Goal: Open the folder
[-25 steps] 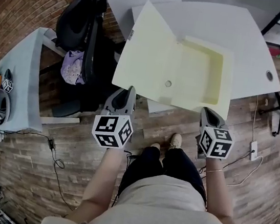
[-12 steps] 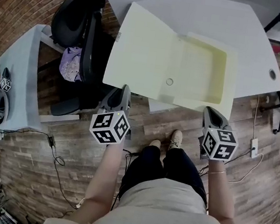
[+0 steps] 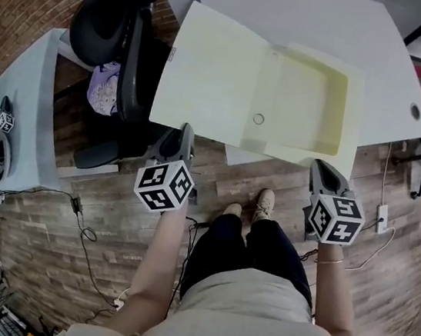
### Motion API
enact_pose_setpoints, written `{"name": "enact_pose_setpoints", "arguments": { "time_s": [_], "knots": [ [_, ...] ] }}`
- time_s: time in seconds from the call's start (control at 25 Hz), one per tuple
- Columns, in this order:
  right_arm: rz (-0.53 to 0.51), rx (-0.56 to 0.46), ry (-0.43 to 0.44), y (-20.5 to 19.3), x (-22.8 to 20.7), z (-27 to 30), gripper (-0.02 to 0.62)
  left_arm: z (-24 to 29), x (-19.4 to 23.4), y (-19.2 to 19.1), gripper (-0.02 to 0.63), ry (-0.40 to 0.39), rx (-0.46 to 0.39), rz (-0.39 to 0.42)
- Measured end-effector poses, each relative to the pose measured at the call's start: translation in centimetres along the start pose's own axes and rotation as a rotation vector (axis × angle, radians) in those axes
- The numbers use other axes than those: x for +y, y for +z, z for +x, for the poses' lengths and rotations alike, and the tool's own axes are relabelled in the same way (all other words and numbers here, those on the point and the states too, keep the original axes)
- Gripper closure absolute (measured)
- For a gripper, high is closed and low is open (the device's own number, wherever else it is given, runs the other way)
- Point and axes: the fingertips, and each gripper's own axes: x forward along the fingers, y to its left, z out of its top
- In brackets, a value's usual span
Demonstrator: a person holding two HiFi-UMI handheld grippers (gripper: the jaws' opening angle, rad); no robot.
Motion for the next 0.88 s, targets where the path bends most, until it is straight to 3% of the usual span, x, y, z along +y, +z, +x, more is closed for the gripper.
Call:
{"name": "enact_pose_setpoints", "arguments": {
  "time_s": [0.4, 0.88],
  "knots": [
    [0.005, 0.000, -0.003, 0.0, 0.0, -0.2, 0.574, 1.3, 2.0, -2.2, 0.531, 0.036, 0.045, -0.032],
    [-0.005, 0.000, 0.000, 0.3, -0.3, 0.2, 0.574, 2.8, 3.7, -5.0, 0.511, 0.060, 0.081, -0.124]
  ]
}}
